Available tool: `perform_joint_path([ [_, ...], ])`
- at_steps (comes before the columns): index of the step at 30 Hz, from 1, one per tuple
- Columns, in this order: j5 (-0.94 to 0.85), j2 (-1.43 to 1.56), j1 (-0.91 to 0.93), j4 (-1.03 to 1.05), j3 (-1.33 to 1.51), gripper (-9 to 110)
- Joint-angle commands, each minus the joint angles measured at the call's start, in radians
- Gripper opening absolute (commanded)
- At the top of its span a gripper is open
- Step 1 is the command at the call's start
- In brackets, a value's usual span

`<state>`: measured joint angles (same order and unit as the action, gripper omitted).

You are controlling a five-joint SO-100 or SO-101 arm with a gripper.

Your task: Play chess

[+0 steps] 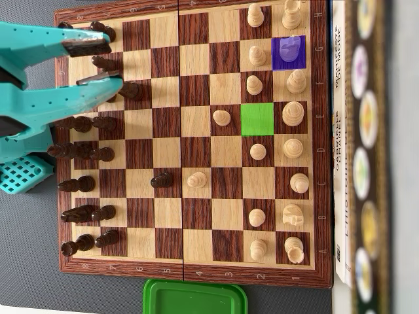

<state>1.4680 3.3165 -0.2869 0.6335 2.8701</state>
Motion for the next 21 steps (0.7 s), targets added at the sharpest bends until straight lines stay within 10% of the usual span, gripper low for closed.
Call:
perform_joint_path([
  [1, 0.006, -0.078, 0.000, 0.061, -0.087, 16],
  [21, 0.132, -0.816, -0.143, -0.186, -0.348, 16],
])
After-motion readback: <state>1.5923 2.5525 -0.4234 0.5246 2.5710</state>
